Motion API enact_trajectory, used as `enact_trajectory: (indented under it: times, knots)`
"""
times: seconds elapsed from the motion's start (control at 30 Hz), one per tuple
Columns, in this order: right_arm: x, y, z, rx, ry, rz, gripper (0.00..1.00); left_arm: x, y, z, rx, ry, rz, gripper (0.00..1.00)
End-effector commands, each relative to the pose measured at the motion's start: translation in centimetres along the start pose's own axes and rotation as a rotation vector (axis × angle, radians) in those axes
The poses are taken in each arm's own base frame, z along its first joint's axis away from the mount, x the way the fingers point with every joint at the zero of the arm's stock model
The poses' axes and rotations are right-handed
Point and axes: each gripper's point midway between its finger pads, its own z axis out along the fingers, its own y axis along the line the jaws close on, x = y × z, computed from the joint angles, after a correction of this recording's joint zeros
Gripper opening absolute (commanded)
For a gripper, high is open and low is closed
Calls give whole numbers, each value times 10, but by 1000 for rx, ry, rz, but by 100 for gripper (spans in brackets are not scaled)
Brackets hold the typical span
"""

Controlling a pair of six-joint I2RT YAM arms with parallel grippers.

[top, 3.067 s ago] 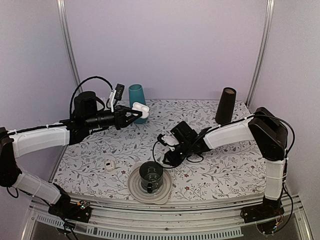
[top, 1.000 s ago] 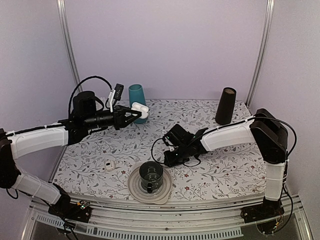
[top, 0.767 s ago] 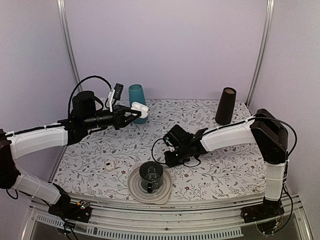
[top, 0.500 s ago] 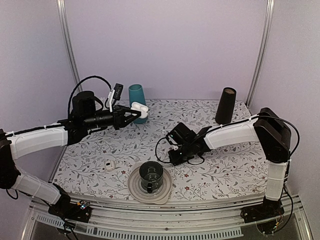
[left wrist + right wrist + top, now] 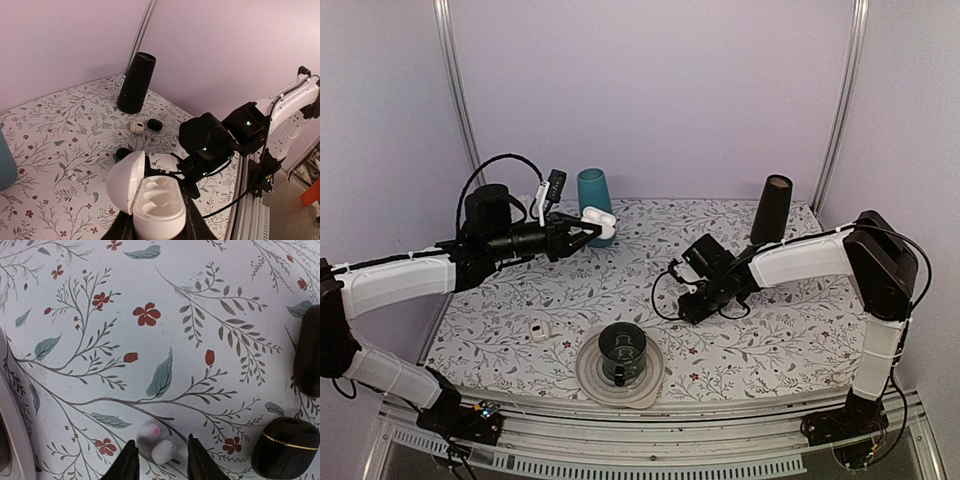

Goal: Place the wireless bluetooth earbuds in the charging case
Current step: Move the right earbud to the center of the board, then adjust the right earbud at the center of the board.

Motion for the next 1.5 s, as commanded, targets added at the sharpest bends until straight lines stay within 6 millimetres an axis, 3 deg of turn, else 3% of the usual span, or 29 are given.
enact_trajectory:
  times: [0.0, 0.23, 0.6, 0.77, 1.0, 1.23, 1.47]
  knots:
    - [-12, 6, -18, -29, -32, 4, 40, -8, -1, -6, 4, -29, 28, 0]
    - [-7, -3, -28, 6, -8, 213, 41, -7, 0, -7, 5, -29, 33, 0]
    - [10, 24, -30, -191, -20, 460, 40, -5, 3, -8, 6, -30, 36, 0]
    - [4, 30, -19, -221, -6, 469, 41, -7, 3, -9, 8, -33, 38, 0]
    - [3, 20, -3, -214, 18, 495, 41, -8, 3, -15, -5, -43, 43, 0]
    - [-4, 14, 0, -184, 12, 478, 41, -8, 4, -20, -15, -51, 45, 0]
    - [-27, 6, 9, -145, -5, 429, 41, -8, 4, -24, -20, -58, 49, 0]
